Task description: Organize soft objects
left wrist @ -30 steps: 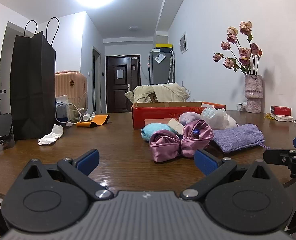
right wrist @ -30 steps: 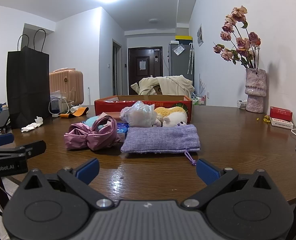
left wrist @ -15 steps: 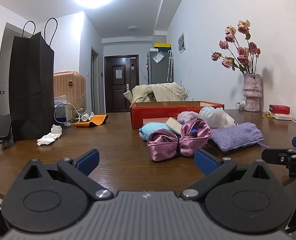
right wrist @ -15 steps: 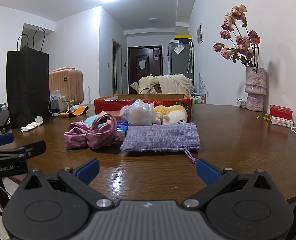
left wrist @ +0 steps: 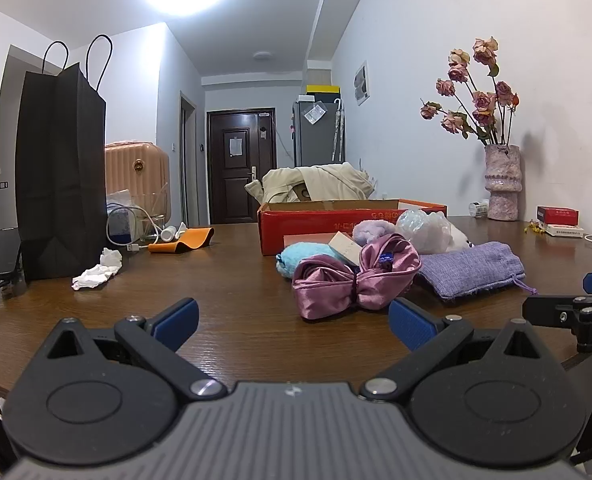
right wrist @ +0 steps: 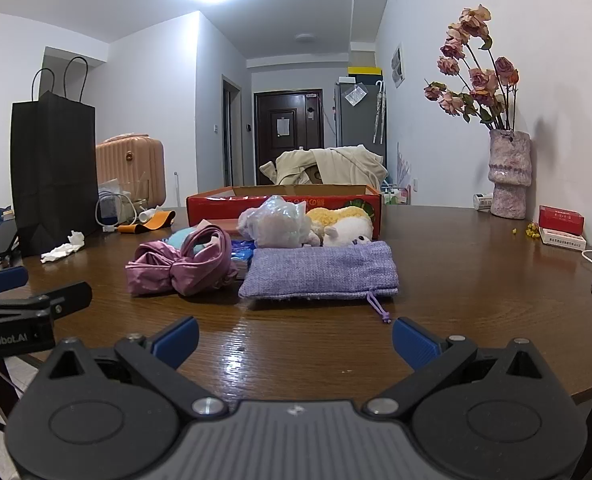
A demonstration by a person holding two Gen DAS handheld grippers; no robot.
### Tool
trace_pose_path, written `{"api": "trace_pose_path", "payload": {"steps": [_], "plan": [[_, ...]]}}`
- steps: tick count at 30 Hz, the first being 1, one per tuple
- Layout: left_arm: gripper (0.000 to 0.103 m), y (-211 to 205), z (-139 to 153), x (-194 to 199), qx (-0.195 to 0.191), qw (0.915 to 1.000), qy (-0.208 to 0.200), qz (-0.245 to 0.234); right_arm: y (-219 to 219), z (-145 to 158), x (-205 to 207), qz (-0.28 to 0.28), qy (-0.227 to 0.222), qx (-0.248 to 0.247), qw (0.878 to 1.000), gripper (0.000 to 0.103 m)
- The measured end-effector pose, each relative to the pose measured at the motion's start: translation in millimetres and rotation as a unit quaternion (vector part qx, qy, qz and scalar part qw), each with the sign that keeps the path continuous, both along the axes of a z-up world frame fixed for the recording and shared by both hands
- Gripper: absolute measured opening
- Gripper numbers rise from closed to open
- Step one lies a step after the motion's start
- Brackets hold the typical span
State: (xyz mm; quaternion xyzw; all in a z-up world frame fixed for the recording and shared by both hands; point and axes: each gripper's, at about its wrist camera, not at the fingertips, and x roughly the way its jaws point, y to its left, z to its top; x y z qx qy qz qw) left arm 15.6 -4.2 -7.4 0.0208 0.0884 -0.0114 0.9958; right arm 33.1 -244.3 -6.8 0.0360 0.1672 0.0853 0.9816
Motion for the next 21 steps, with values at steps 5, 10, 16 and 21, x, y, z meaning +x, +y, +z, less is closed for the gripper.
{"api": "trace_pose_path", "payload": {"steps": [5, 10, 16, 21], "plan": [[0.103, -1.1, -1.5, 0.8, 0.000, 1.0000, 0.003, -0.002, -0.4, -1.0, 0.1, 0.001, 0.002, 0.002, 1.000, 0.103], [0.103, -1.3, -1.2, 0.2, 0.003, 1.0000, 0.001, -0.006, -1.3, -0.9, 0.2, 0.001, 0.000, 0.007, 1.000, 0.103], [0.103, -2.5, 14.1, 7.7, -0.002, 0.9997, -0.022, -0.011, -14.7, 8.6, 6.9, -0.014, -0.026, 0.020, 0.999, 0.103], [0.103, -13.2, 35.4, 29.5, -0.045, 0.9966, -0.009, -0.068, -46.1, 13.0, 19.5, -0.008, -0.048, 0.097, 0.994, 0.103]]}}
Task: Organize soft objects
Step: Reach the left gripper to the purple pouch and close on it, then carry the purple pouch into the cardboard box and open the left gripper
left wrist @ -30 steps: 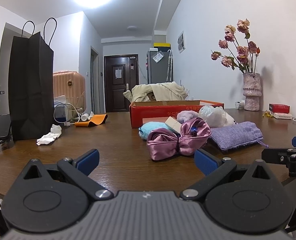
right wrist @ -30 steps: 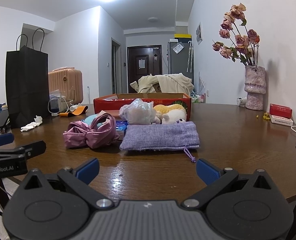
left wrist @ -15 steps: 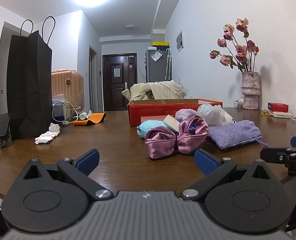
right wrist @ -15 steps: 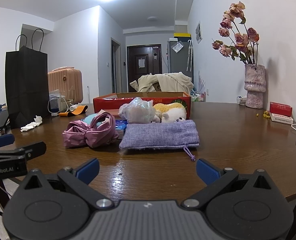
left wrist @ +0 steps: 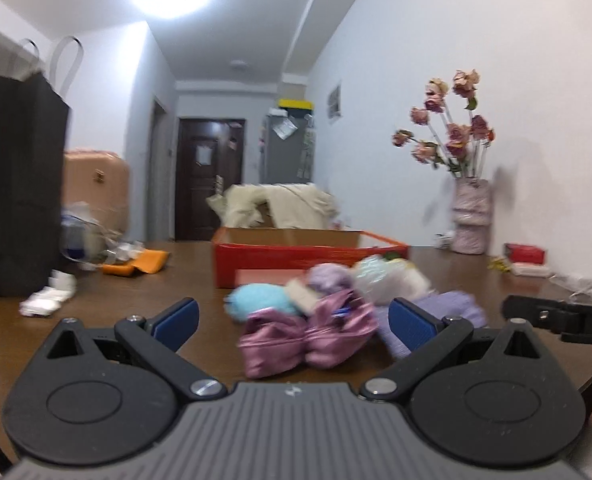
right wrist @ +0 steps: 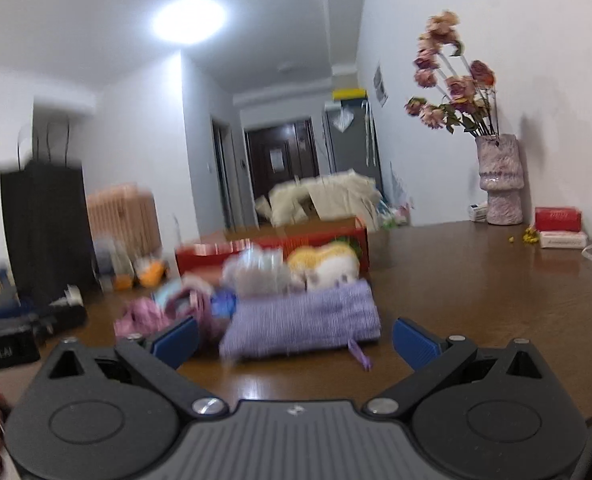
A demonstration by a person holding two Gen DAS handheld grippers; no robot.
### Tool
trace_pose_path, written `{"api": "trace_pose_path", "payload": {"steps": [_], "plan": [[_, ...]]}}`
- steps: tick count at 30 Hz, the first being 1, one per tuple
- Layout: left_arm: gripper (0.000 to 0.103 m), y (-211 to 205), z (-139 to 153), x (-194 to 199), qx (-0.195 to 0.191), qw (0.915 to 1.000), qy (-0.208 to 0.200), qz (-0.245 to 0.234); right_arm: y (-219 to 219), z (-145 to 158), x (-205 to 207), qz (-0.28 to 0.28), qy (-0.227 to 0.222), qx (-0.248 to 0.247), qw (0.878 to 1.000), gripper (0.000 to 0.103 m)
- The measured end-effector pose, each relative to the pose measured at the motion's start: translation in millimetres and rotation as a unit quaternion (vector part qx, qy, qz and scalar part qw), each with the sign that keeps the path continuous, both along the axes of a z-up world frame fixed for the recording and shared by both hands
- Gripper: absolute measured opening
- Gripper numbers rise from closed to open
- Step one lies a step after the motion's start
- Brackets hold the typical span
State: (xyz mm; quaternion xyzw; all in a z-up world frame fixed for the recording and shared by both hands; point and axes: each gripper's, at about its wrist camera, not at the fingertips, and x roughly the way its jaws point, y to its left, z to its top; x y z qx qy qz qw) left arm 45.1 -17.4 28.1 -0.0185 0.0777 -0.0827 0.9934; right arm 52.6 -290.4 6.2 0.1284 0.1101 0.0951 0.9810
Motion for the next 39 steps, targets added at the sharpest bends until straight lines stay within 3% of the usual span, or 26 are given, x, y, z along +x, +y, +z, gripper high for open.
{"api": "trace_pose_path", "payload": {"steps": [3, 7, 10, 15, 17, 18, 19, 20, 22, 25, 29, 33, 39], "plan": [[0.087, -18.2, 9.6, 20.1, -0.019, 0.9973, 0.043, -0.057, -17.8, 9.3, 24.9, 0.024, 0.033, -0.006, 0.999, 0.103], [0.072, -47.7, 8.8, 54.1, -0.046, 0.9846, 0.115, -0.123, -42.1, 17.3, 69.2, 0.033, 0.092, -0.005, 0.995, 0.103], [0.067, -67.9, 0.2, 85.6, -0.037, 0.9796, 0.161, -0.115, -50.5, 15.2, 100.0, 0.068, 0.108, -0.005, 0.992, 0.102], [0.066, -80.4, -12.9, 124.4, -0.052, 0.9705, 0.217, -0.090, -51.3, 6.6, 141.6, 0.086, 0.152, 0.009, 0.985, 0.087], [0.057, -81.0, -16.7, 132.1, -0.054, 0.9676, 0.230, -0.089, -49.5, 2.7, 151.4, 0.088, 0.168, 0.003, 0.982, 0.073], [0.043, -78.2, -19.2, 134.4, -0.061, 0.9651, 0.238, -0.091, -49.1, -0.3, 155.9, 0.092, 0.177, 0.002, 0.980, 0.067], [0.027, -76.6, -21.5, 137.6, -0.071, 0.9620, 0.245, -0.097, -49.0, -4.5, 160.2, 0.095, 0.188, 0.007, 0.978, 0.052], [0.022, -74.1, -23.3, 138.7, -0.079, 0.9599, 0.249, -0.101, -49.3, -8.2, 162.9, 0.100, 0.199, 0.016, 0.975, 0.033], [0.014, -70.9, -21.9, 134.6, -0.081, 0.9618, 0.240, -0.102, -50.4, -12.9, 160.5, 0.099, 0.209, 0.034, 0.972, 0.018], [0.009, -65.4, -11.2, 116.0, -0.080, 0.9630, 0.221, -0.132, -54.0, -10.9, 139.6, 0.102, 0.195, 0.057, 0.974, 0.003], [0.007, -60.3, 10.6, 89.4, -0.085, 0.9612, 0.188, -0.183, -50.4, 5.4, 102.6, 0.120, 0.168, 0.065, 0.976, 0.002], [0.007, -47.5, 33.3, 73.9, -0.095, 0.9629, 0.153, -0.201, -39.9, 31.6, 81.4, 0.134, 0.135, 0.055, 0.980, 0.002], [0.006, -26.3, 82.0, 102.5, -0.116, 0.9633, 0.122, -0.209, -21.2, 74.8, 110.8, 0.161, 0.096, 0.029, 0.982, 0.002]]}}
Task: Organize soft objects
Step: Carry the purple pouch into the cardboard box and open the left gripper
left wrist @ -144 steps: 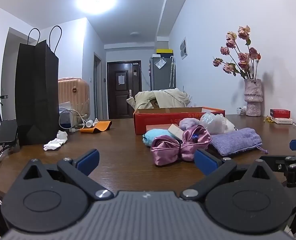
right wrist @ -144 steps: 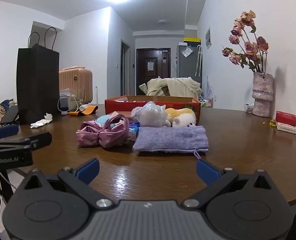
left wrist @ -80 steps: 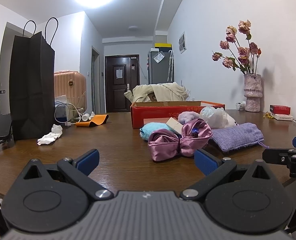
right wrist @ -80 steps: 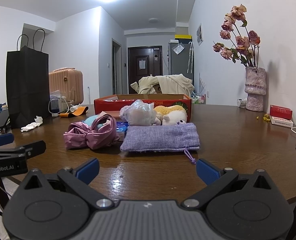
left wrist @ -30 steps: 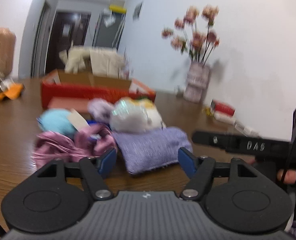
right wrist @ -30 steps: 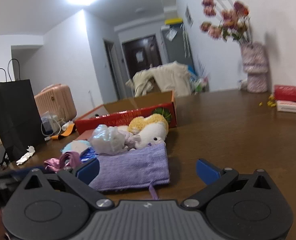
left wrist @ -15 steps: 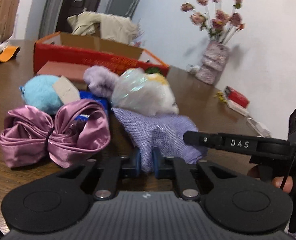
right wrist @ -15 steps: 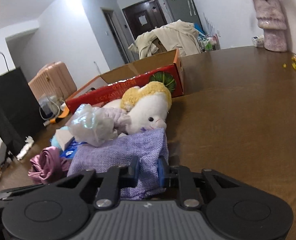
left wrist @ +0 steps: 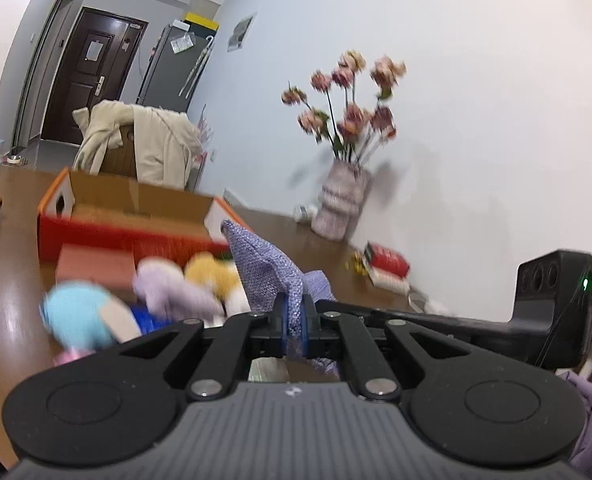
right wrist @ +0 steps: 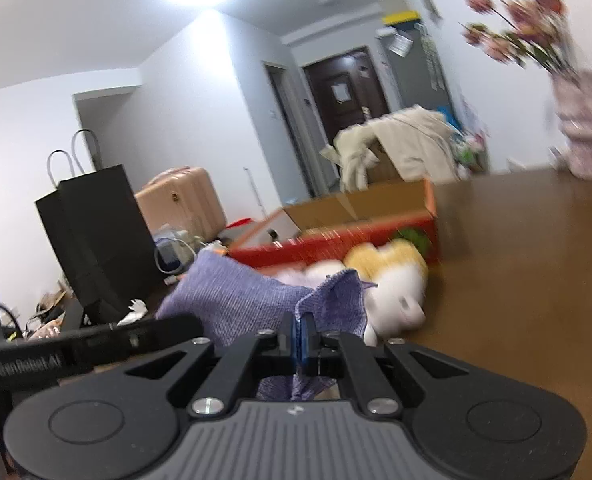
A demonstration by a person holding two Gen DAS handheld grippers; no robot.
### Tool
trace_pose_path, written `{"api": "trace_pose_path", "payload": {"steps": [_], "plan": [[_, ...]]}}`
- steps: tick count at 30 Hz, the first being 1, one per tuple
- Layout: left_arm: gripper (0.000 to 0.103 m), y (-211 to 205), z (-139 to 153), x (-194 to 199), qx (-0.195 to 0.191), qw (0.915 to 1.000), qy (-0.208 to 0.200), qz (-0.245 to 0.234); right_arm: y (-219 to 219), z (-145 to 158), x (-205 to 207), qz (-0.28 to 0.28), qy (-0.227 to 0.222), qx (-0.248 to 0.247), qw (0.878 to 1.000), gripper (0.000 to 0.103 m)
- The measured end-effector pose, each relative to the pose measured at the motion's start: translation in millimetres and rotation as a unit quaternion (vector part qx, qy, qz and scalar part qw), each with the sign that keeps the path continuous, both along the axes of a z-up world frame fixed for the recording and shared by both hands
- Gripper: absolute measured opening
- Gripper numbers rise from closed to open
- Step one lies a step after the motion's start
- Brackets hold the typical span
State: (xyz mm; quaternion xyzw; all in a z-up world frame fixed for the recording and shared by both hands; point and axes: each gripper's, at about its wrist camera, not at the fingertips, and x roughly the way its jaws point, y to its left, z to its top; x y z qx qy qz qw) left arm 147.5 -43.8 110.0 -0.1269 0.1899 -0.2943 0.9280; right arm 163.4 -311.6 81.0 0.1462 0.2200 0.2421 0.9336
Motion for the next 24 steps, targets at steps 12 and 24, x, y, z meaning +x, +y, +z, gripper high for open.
{"api": "trace_pose_path", "payload": {"steps": [12, 24], "plan": [[0.006, 53.5, 69.6, 217.4, 0.011, 0.9975, 0.032, 0.062, 45.6, 70.8, 239.3, 0.055, 0.026, -0.007, 0.998, 0.002], [0.009, 78.3, -10.1, 410.4, 0.116, 0.9743, 0.157, 0.112, 114.7, -17.6, 453.5, 0.036, 0.176, -0.061, 0.982, 0.002]]}}
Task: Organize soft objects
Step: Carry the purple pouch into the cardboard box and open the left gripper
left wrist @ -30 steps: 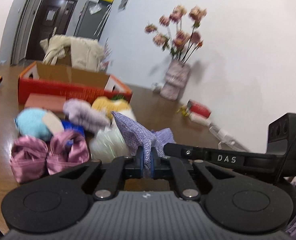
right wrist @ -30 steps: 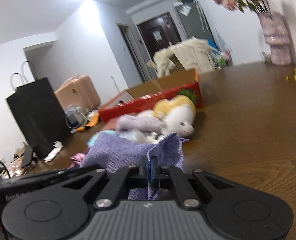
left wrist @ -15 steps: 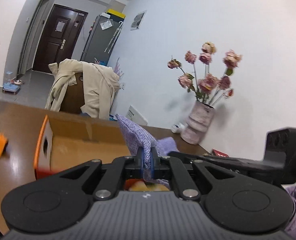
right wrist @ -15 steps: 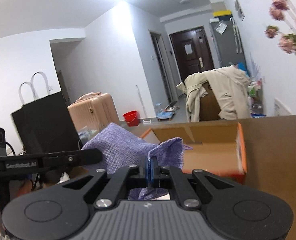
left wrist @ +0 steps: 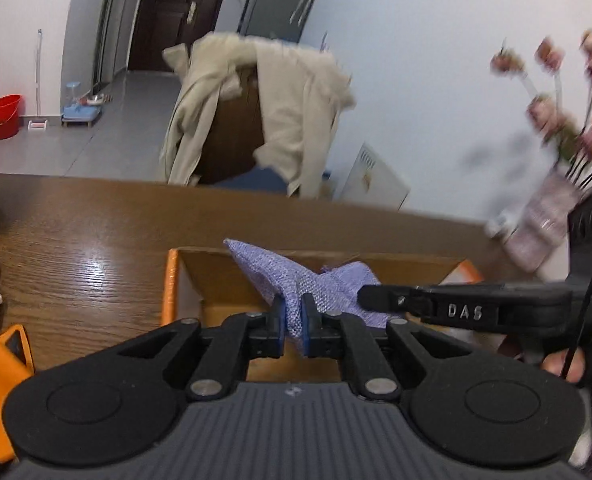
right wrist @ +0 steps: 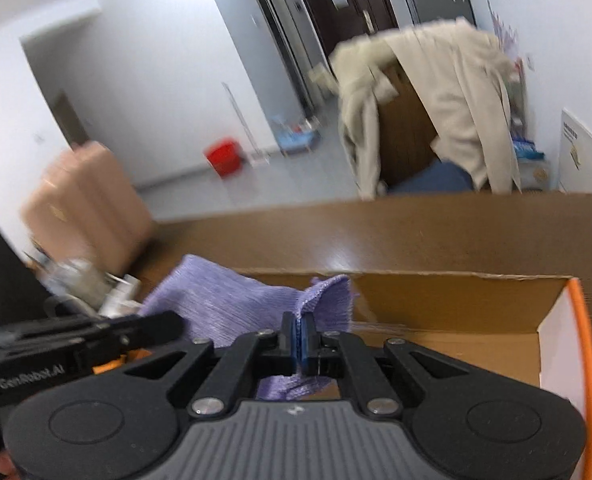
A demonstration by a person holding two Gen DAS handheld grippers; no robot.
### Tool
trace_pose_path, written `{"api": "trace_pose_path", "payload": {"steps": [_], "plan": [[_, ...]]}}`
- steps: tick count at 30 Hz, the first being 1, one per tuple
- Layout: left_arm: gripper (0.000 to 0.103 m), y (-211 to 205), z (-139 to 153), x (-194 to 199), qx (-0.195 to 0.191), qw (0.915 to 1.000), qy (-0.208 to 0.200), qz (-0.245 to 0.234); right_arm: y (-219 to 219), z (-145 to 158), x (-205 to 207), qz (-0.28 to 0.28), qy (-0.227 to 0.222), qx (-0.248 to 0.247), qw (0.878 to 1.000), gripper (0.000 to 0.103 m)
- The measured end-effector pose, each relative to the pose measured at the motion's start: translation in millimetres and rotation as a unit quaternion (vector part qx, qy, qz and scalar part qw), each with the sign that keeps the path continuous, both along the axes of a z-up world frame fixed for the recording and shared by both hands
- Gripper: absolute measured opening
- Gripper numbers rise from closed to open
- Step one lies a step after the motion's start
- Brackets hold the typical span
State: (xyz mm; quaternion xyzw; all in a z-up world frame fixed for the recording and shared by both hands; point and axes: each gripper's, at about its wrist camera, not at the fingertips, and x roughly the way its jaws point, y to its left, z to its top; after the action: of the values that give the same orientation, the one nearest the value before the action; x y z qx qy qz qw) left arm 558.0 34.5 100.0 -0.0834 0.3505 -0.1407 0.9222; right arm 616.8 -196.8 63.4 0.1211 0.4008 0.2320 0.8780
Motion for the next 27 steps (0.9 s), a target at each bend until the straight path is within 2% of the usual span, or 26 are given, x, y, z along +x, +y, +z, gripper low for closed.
{"api": "trace_pose_path", "payload": {"steps": [3, 5, 6, 7, 9, 10, 14, 15, 16, 18, 21, 23, 27], "plan": [[0.014, 4.7, -12.9, 5.6, 0.027, 0.9995, 0.003, 0.015, 13.3, -19.4, 13.3, 0.005, 0.025, -0.014, 1.000, 0.004], [0.026, 8.1, -12.6, 1.9, 0.021, 0.9997, 0.000, 0.010, 24.1, -26.5, 15.0, 0.015, 0.033, -0.034, 0.999, 0.011], [0.036, 9.1, -10.7, 0.1, 0.020, 0.9998, -0.003, 0.007, 25.5, -27.8, 14.3, 0.013, 0.032, -0.038, 0.999, 0.013], [0.040, 9.5, -7.7, -4.7, 0.022, 0.9997, -0.010, 0.008, 26.0, -27.0, 12.6, 0.012, 0.028, -0.041, 0.999, 0.013], [0.041, 9.7, -2.0, -11.1, 0.035, 0.9992, -0.017, 0.008, 24.3, -22.9, 12.5, 0.010, 0.019, -0.044, 0.999, 0.015], [0.041, 9.8, 2.0, -15.4, 0.036, 0.9992, -0.019, 0.009, 21.8, -16.5, 8.1, 0.007, 0.013, -0.043, 0.999, 0.020], [0.043, 5.6, 30.1, -36.1, 0.047, 0.9983, -0.032, 0.011, 0.1, 18.5, -16.5, 0.003, -0.015, -0.039, 0.999, 0.021], [0.051, 5.4, 40.2, -45.1, 0.048, 0.9982, -0.035, 0.011, -6.7, 29.2, -25.3, 0.000, -0.024, -0.041, 0.999, 0.021], [0.065, 5.3, 50.7, -54.3, 0.047, 0.9981, -0.036, 0.014, -11.9, 39.7, -35.4, -0.002, -0.033, -0.044, 0.999, 0.024], [0.077, 4.2, 70.4, -74.2, 0.046, 0.9977, -0.044, 0.022, -22.6, 62.1, -56.9, -0.002, -0.053, -0.052, 0.997, 0.027], [0.081, 3.0, 99.9, -112.7, 0.050, 0.9966, -0.062, 0.023, -42.6, 98.9, -98.7, -0.003, -0.083, -0.063, 0.995, 0.031], [0.087, 2.2, 119.6, -144.1, 0.054, 0.9950, -0.081, 0.024, -56.4, 118.2, -125.9, -0.004, -0.097, -0.061, 0.993, 0.042], [0.091, 4.2, 146.9, -198.0, 0.056, 0.9929, -0.101, 0.029, -80.6, 152.8, -188.8, 0.003, -0.127, -0.066, 0.990, 0.049]]}}
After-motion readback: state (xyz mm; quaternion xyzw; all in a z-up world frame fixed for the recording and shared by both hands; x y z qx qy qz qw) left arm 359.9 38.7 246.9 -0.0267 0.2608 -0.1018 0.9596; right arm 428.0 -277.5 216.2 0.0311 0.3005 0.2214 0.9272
